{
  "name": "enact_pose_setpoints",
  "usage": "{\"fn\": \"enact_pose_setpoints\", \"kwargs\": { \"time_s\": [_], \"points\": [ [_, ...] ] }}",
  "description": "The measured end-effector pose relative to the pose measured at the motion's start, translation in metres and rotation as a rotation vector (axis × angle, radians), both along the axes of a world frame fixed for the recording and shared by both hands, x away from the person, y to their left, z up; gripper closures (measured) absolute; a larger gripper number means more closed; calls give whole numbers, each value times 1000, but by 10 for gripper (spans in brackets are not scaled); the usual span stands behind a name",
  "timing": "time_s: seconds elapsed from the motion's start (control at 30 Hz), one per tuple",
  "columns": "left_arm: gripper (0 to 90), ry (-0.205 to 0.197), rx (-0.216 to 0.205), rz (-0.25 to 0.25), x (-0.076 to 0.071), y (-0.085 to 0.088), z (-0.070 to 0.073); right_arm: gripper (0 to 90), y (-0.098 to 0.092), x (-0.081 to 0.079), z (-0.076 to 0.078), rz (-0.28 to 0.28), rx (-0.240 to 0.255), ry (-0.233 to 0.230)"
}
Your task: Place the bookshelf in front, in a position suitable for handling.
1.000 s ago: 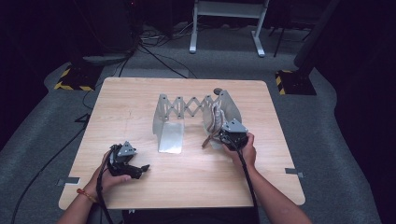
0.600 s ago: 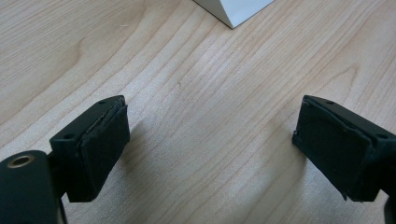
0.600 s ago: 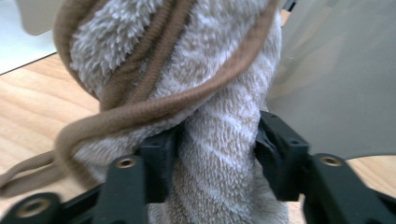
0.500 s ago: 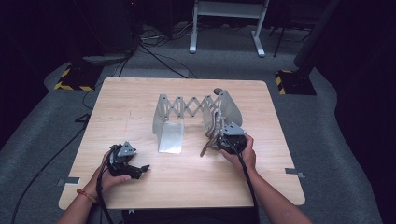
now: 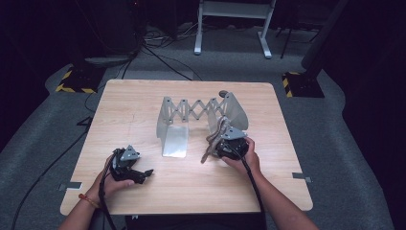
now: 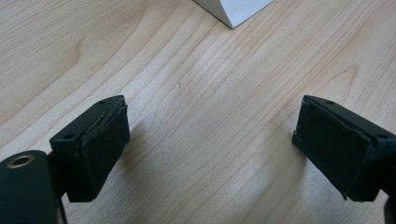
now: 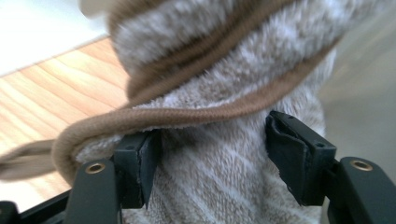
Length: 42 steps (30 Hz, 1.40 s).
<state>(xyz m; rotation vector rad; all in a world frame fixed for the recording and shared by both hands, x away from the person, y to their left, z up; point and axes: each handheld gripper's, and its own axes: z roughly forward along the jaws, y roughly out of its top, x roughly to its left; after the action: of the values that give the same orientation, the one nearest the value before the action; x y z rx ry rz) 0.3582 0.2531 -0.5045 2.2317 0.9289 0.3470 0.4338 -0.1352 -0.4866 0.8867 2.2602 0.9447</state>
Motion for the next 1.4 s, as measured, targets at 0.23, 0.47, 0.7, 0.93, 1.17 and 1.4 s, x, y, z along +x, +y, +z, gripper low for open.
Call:
{"fn": "enact_pose_setpoints", "kwargs": {
  "time_s": [0.23, 0.47, 0.7, 0.93, 1.17, 1.4],
  "points": [
    [107, 0, 0, 0, 0, 0, 0, 595, 1, 10, -8, -26, -15, 41],
    [107, 0, 0, 0, 0, 0, 0, 726, -3, 10, 7, -77, 0, -39],
    [107, 0, 0, 0, 0, 0, 0, 726, -6, 5, 45, -125, 73, -248],
    [107, 0, 0, 0, 0, 0, 0, 723, -4, 15, 46, -109, 79, -274],
    [107, 0, 0, 0, 0, 0, 0, 724, 5, 23, 11, -95, 21, -196],
    [107, 0, 0, 0, 0, 0, 0, 724, 10, 30, -12, -94, -38, -101]
  ]
}}
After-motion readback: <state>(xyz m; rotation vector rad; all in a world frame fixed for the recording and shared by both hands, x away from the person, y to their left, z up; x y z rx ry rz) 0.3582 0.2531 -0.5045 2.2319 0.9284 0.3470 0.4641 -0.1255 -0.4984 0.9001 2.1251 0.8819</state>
